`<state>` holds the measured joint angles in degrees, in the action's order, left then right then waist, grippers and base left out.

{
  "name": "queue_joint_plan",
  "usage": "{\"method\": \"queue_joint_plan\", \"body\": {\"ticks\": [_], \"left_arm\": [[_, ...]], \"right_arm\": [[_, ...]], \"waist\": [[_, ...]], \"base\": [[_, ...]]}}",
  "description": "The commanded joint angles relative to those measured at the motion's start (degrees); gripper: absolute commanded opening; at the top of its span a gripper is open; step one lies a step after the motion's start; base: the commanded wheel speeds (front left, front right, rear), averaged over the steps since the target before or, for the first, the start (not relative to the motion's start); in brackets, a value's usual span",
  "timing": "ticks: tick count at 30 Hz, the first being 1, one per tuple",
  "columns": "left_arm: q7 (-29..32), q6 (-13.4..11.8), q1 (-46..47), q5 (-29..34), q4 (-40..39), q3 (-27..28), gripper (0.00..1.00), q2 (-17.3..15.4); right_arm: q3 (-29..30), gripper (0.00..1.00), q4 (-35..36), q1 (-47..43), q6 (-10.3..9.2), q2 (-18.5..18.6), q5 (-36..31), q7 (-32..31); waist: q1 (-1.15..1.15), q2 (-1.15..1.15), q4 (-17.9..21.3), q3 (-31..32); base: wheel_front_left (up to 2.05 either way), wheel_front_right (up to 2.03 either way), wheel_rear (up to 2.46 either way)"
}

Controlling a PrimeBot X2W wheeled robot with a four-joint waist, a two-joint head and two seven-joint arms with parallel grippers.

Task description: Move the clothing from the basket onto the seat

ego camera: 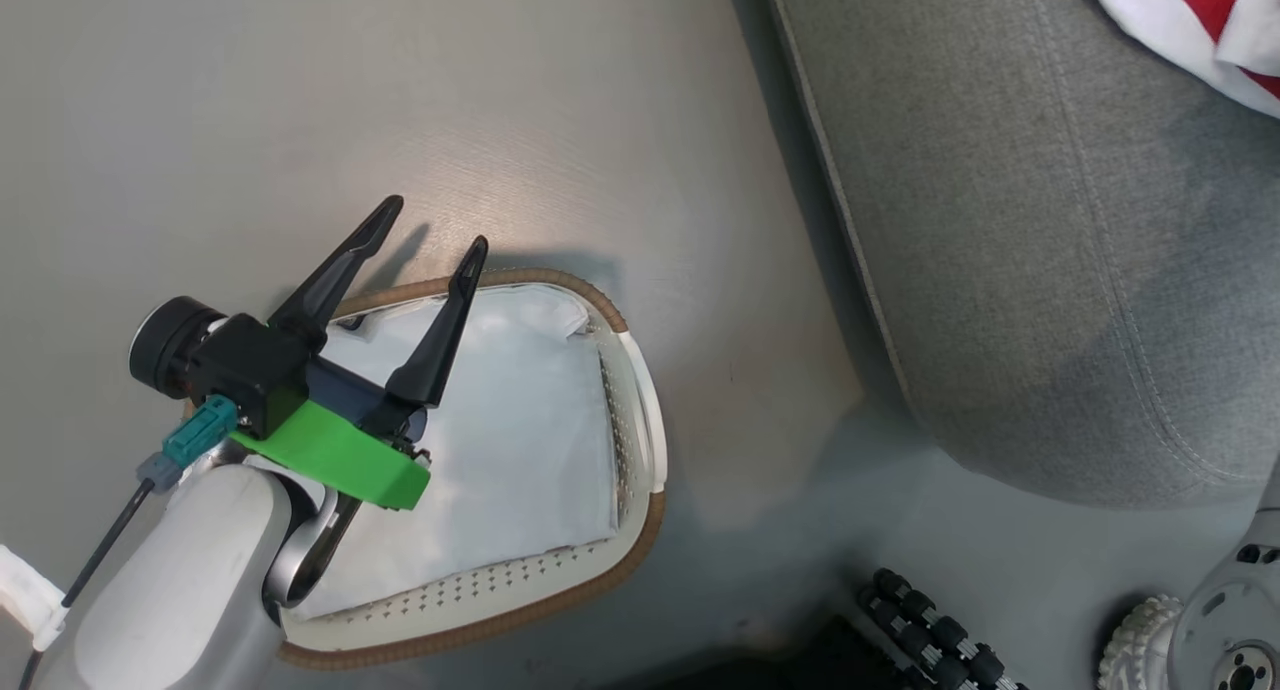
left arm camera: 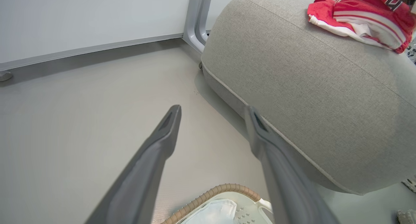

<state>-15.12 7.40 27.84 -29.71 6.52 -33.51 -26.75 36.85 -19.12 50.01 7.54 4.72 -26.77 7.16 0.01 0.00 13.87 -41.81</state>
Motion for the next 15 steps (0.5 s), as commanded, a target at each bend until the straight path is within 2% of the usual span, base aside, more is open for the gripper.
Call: {"method": "queue_joint_plan", "body": {"ticks": [1, 6, 10, 15], "left_arm": [[0.0, 0.2, 0.9, 0.1, 0.4, 0.4, 1.00, 0.4], [0.0, 0.2, -1.0, 0.9, 2.7, 2.8, 1.00, 2.7], [0.0, 0.2, -2.9, 1.1, 5.0, 5.1, 1.00, 4.8], [0.0, 0.2, -5.5, 1.9, 8.1, 8.4, 1.00, 7.0]], "right_arm": [[0.6, 1.00, -0.8, -1.1, -0.10, 0.1, 0.0, 1.4], [0.8, 1.00, -3.6, -4.1, -0.09, -1.0, 0.8, 6.6], [-2.9, 1.00, -4.0, -8.0, -0.09, -1.3, 2.2, 7.8], [-9.4, 1.00, -1.1, -12.7, -0.09, -1.5, 6.1, 8.0]], "waist": [[-0.01, 0.00, -0.4, 0.8], [-0.01, 0.00, -0.2, 5.7], [-0.01, 0.00, -0.4, 10.2], [-0.01, 0.00, -1.7, 15.7]], "base": [[0.00, 0.00, 0.00], [0.00, 0.00, 0.00], [0.00, 0.00, 0.00], [0.00, 0.00, 0.00]]}}
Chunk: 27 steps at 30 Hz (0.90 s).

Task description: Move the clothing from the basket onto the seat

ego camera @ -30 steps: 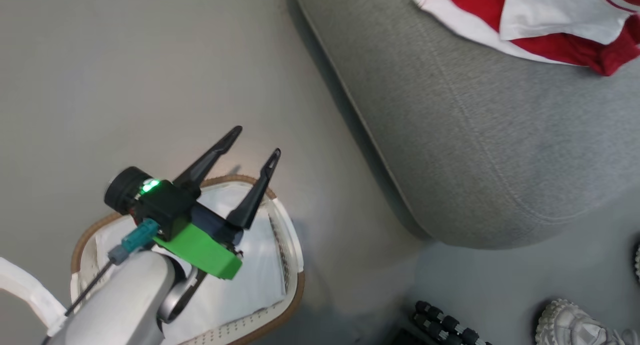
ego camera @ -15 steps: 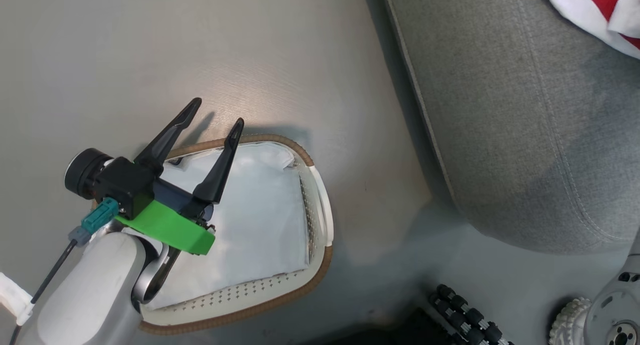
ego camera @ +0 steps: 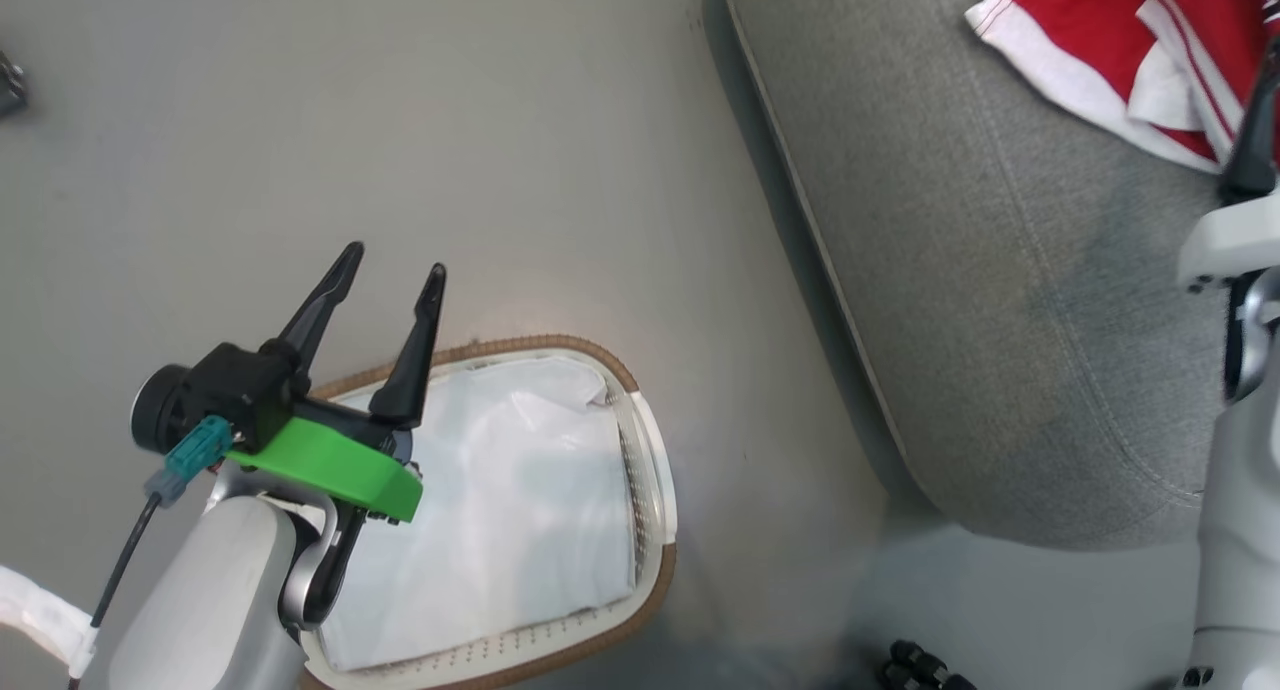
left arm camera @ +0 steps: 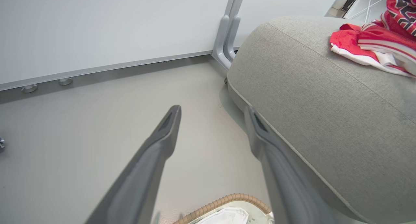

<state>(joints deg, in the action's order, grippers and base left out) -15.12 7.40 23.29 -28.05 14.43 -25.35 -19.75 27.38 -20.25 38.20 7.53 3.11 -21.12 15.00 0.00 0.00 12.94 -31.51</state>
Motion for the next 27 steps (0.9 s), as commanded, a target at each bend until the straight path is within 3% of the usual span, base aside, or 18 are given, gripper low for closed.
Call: {"method": "queue_joint_plan", "body": {"ticks": [1, 6, 17, 27], "left_arm": [[0.0, 0.2, -1.8, 0.5, 0.8, 1.2, 1.00, 0.5], [0.0, 0.2, -4.5, 2.4, 4.1, 5.5, 1.00, 2.5], [0.0, 0.2, -9.4, 8.5, 8.7, 17.3, 1.00, 8.0], [0.0, 0.2, -14.4, 11.3, 10.4, 24.6, 1.00, 11.5]], "right_arm": [[-1.8, 1.00, 0.5, -2.1, -0.08, 0.1, 1.5, 0.2], [-8.9, 1.00, 2.4, -6.0, -0.08, 0.0, 7.5, 0.2], [-18.5, 1.00, -3.6, -9.3, -0.08, 0.0, 20.3, 0.2], [-24.3, 1.00, -8.0, -14.0, -0.08, -0.1, 29.4, 0.3]], "waist": [[0.00, 0.00, -1.2, 6.5], [0.00, 0.00, -4.0, 11.7], [0.00, 0.00, -12.0, 19.2], [0.00, 0.00, -15.0, 23.0]], "base": [[0.00, 0.00, 0.00], [0.00, 0.00, 0.00], [0.00, 0.00, 0.00], [0.00, 0.00, 0.00]]}}
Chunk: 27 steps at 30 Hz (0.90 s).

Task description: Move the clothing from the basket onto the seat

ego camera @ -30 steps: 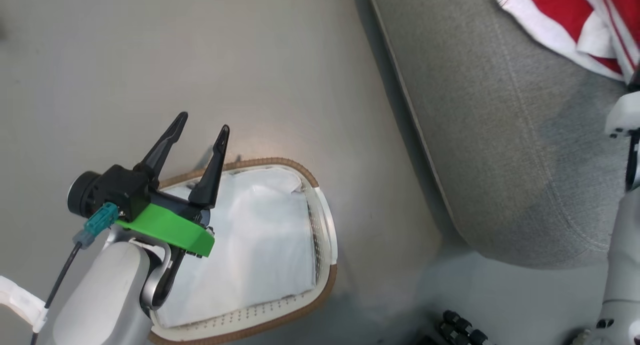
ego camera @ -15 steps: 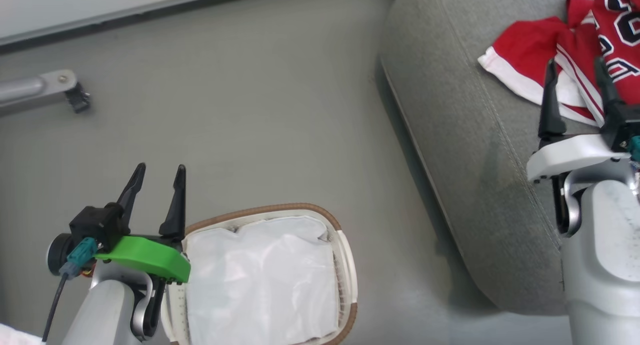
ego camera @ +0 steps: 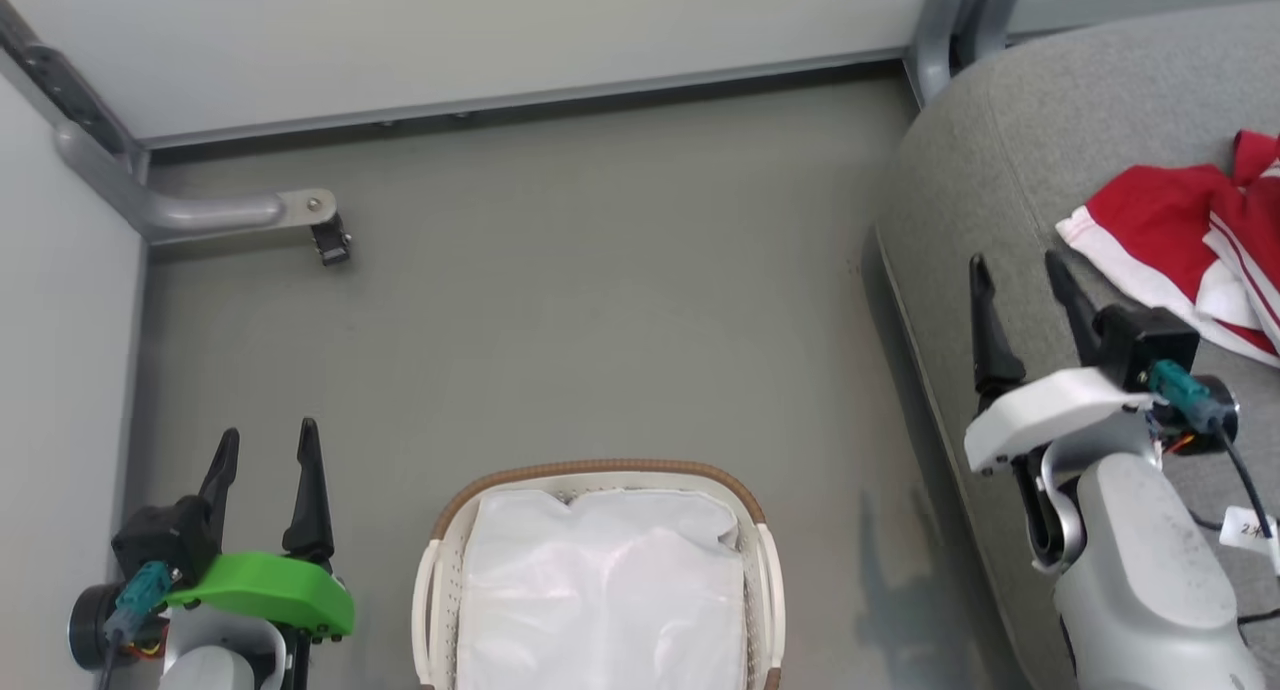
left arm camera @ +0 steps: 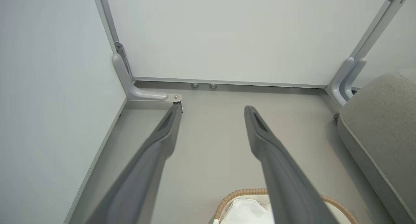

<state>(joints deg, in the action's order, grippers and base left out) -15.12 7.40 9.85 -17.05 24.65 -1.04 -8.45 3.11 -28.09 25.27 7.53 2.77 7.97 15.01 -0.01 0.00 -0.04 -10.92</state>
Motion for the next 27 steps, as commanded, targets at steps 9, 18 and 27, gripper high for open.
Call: {"method": "queue_joint_plan", "body": {"ticks": [9, 18, 27], "left_arm": [[0.0, 0.2, -5.5, 1.8, -1.7, 3.6, 1.00, 2.2], [0.1, 0.0, -8.1, 0.9, -1.4, 3.8, 0.00, 4.0], [2.5, 0.0, -7.6, -6.5, -1.1, 4.3, 0.00, 4.4]], "right_arm": [[-3.0, 1.00, 0.2, -7.2, -0.08, 0.2, 3.2, 0.2], [-4.0, 0.00, -0.8, -10.5, 0.00, -0.3, 4.1, -0.1], [-3.0, 0.00, -0.6, -11.8, 0.00, -0.5, 11.8, -2.6]], "waist": [[0.01, 0.00, -1.8, 6.6], [0.01, 0.00, -1.8, 8.3], [0.01, 0.00, -1.7, 8.5]], "base": [[0.00, 0.00, 0.00], [0.00, 0.00, 0.00], [0.00, 0.00, 0.00]]}}
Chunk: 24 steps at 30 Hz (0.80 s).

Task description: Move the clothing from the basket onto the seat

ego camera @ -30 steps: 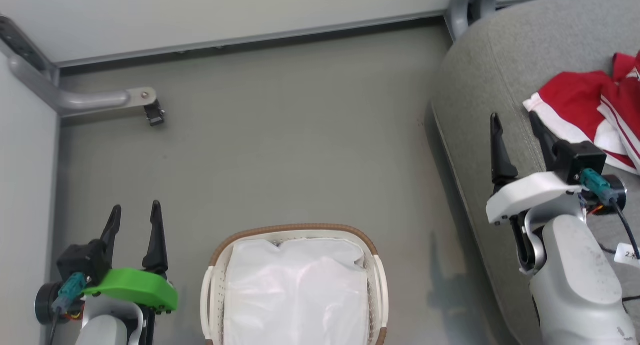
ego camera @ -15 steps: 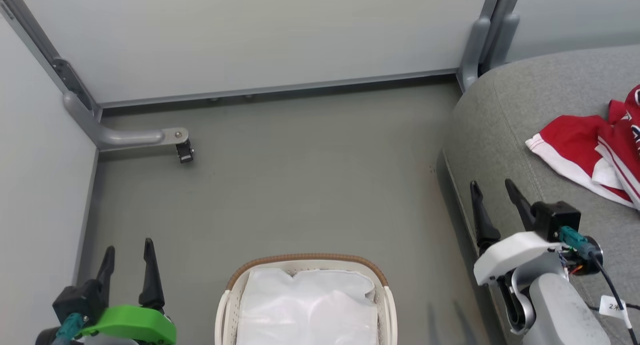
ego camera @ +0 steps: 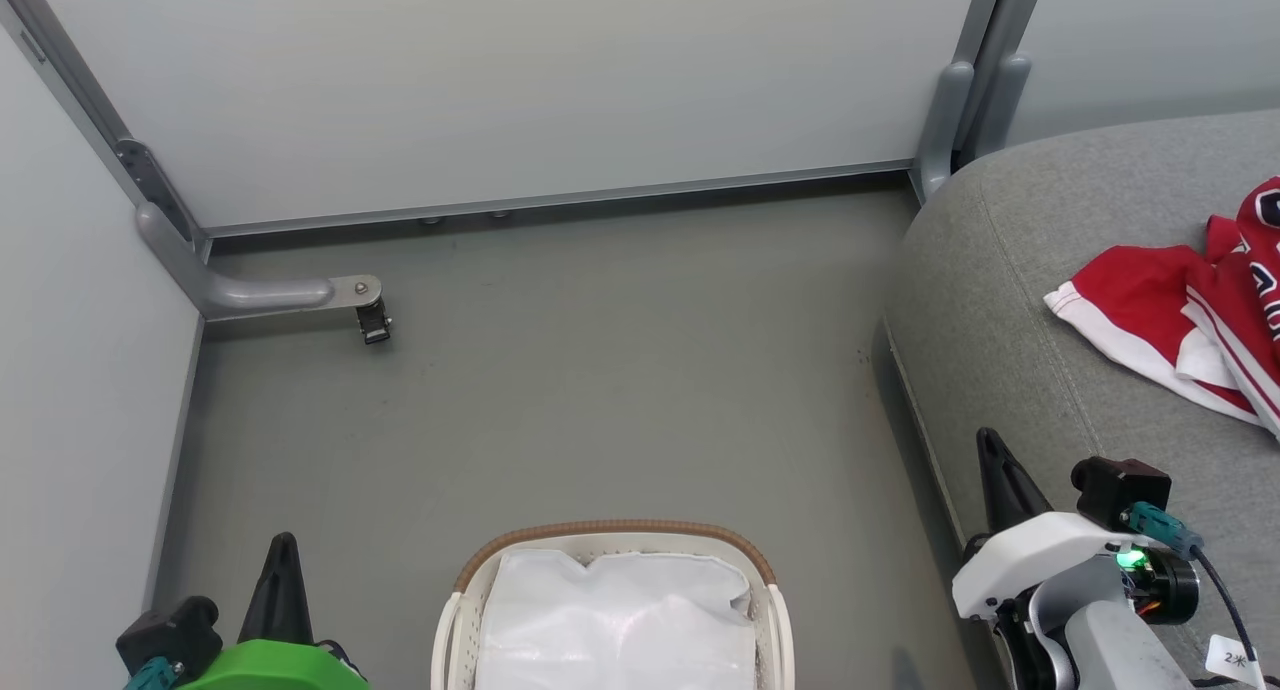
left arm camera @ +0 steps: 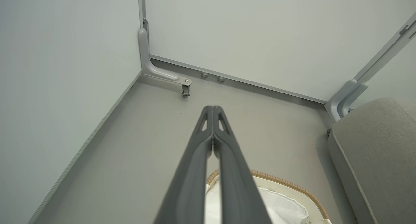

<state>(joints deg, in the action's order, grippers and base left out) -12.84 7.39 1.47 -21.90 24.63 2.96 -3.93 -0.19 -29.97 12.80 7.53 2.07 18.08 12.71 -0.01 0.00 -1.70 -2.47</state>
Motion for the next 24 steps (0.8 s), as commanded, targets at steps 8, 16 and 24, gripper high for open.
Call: {"method": "queue_joint_plan", "body": {"ticks": [8, 16, 24], "left_arm": [[2.3, 0.0, 1.1, -9.3, -2.3, 0.6, 0.00, 0.0], [4.2, 0.0, 1.6, -16.2, -3.4, 0.9, 0.00, 0.1], [5.9, 0.0, 2.1, -22.6, -4.2, 1.2, 0.00, 0.2]], "right_arm": [[0.8, 0.00, 3.2, -0.4, -0.01, 0.3, 9.8, -2.2], [1.4, 0.00, 4.8, -1.1, -0.01, 0.4, 17.2, -4.1], [2.0, 0.00, 6.2, -1.8, -0.02, 0.5, 23.9, -5.8]], "waist": [[0.01, 0.00, 0.1, 0.2], [0.01, 0.00, 0.2, 0.3], [0.01, 0.00, 0.3, 0.5]], "base": [[0.00, 0.00, 0.00], [0.00, 0.00, 0.00], [0.00, 0.00, 0.00]]}}
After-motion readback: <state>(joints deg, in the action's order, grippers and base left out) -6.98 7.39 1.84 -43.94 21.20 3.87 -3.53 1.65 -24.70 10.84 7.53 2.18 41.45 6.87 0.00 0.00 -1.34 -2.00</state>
